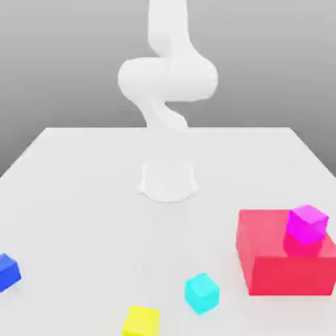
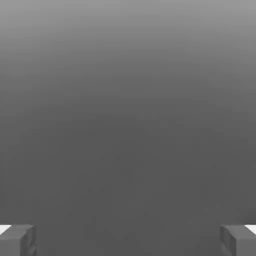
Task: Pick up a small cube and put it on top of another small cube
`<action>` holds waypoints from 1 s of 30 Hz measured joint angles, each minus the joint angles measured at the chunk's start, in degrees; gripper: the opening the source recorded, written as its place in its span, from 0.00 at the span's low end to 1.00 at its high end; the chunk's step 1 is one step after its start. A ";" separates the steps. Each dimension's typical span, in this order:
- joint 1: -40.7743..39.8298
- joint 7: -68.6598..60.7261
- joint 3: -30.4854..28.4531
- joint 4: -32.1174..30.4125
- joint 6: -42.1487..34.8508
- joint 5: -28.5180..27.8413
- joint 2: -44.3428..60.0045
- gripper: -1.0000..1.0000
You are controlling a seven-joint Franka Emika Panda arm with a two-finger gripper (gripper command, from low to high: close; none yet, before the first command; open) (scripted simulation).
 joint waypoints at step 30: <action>-28.21 69.04 -10.18 -4.56 22.25 7.78 59.99 0.50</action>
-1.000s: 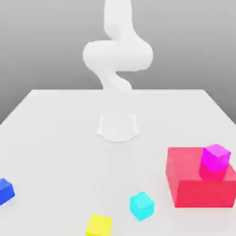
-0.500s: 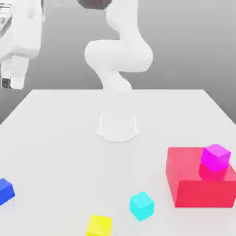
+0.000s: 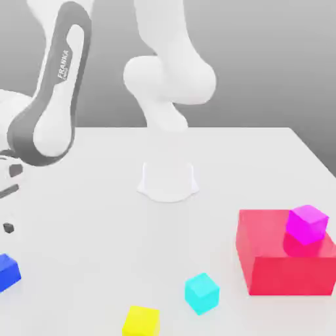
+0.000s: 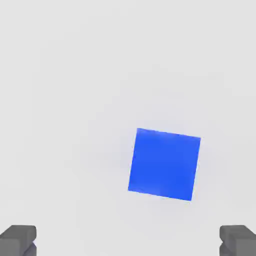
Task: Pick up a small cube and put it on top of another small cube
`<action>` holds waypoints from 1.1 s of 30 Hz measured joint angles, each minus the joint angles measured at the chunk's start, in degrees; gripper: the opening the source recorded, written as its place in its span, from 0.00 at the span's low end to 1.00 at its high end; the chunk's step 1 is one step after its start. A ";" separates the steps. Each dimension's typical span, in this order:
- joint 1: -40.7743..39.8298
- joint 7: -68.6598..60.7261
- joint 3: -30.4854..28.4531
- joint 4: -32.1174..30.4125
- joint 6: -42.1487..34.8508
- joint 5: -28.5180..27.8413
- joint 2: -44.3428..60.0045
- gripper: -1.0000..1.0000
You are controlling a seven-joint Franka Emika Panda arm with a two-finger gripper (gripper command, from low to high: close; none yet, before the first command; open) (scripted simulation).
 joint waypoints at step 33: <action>17.36 -21.68 18.29 0.08 -0.35 -14.67 -0.14 1.00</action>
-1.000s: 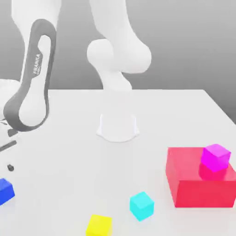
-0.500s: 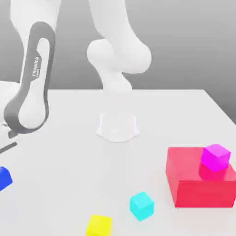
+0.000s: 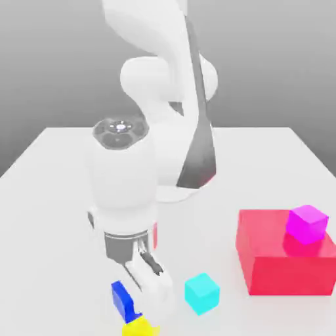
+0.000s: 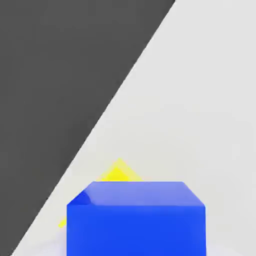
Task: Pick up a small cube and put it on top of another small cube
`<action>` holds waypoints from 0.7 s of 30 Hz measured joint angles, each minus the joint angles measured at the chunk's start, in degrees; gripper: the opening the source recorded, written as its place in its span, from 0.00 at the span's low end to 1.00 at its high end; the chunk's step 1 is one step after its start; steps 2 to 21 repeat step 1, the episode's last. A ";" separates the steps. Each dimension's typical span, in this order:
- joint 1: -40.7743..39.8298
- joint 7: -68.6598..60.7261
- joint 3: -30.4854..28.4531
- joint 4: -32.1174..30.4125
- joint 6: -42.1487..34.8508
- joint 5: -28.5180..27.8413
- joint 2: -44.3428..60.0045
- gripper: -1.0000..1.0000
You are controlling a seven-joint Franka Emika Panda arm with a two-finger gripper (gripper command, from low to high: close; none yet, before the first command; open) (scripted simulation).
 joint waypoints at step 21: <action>0.00 0.00 0.00 0.00 0.00 0.00 0.00 1.00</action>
